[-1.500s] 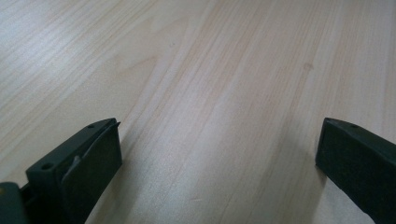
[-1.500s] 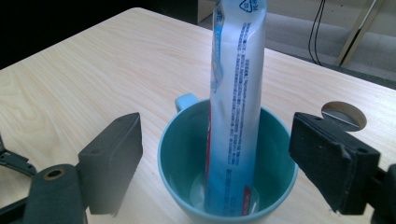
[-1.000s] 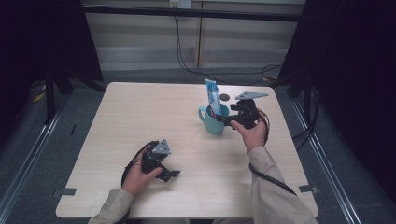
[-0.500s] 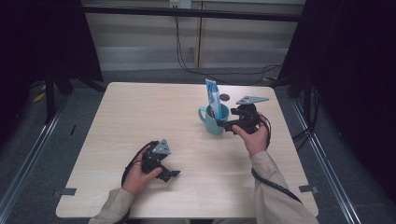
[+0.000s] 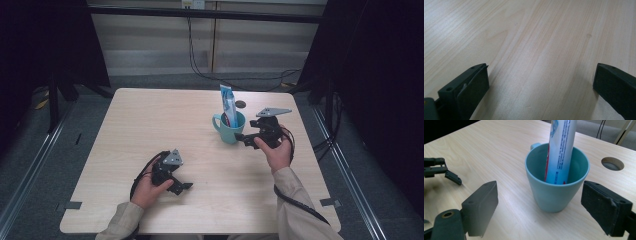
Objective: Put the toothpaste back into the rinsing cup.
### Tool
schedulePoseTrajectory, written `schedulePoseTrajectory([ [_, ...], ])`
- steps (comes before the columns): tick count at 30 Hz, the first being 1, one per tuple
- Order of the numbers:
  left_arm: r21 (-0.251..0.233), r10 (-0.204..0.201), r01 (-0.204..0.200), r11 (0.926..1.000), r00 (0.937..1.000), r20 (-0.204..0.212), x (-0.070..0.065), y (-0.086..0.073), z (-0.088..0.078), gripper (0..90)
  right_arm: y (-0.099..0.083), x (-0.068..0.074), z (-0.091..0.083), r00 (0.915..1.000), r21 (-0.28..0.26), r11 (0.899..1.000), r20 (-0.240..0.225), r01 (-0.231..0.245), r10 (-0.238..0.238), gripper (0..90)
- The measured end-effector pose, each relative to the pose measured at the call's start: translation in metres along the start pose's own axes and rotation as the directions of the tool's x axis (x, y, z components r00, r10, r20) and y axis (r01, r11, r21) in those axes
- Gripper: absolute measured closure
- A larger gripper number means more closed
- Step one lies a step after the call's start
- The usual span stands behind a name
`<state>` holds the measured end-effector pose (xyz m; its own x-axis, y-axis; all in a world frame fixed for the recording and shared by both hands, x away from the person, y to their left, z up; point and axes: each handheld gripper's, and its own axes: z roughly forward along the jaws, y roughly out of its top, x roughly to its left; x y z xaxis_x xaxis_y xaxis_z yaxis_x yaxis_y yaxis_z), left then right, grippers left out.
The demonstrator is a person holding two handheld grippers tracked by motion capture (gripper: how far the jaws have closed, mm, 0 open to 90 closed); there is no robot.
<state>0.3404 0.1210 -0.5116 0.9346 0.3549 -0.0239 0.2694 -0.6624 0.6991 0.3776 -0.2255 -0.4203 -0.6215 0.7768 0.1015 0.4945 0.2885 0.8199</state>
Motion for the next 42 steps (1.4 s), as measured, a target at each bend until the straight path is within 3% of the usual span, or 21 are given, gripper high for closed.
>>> schedulePoseTrajectory([
  [8,0.001,0.0,0.0,1.0,1.0,0.001,0.0,0.0,0.0,0.0,-0.007,0.002,-0.005,0.9994,0.008,0.999,-0.01,0.033,-0.033,13.9],
  [42,-0.007,-0.005,0.005,1.0,1.0,0.002,0.0,0.0,0.0,0.0,-0.029,0.019,-0.013,0.9956,0.053,0.995,-0.049,0.082,-0.08,13.9],
])
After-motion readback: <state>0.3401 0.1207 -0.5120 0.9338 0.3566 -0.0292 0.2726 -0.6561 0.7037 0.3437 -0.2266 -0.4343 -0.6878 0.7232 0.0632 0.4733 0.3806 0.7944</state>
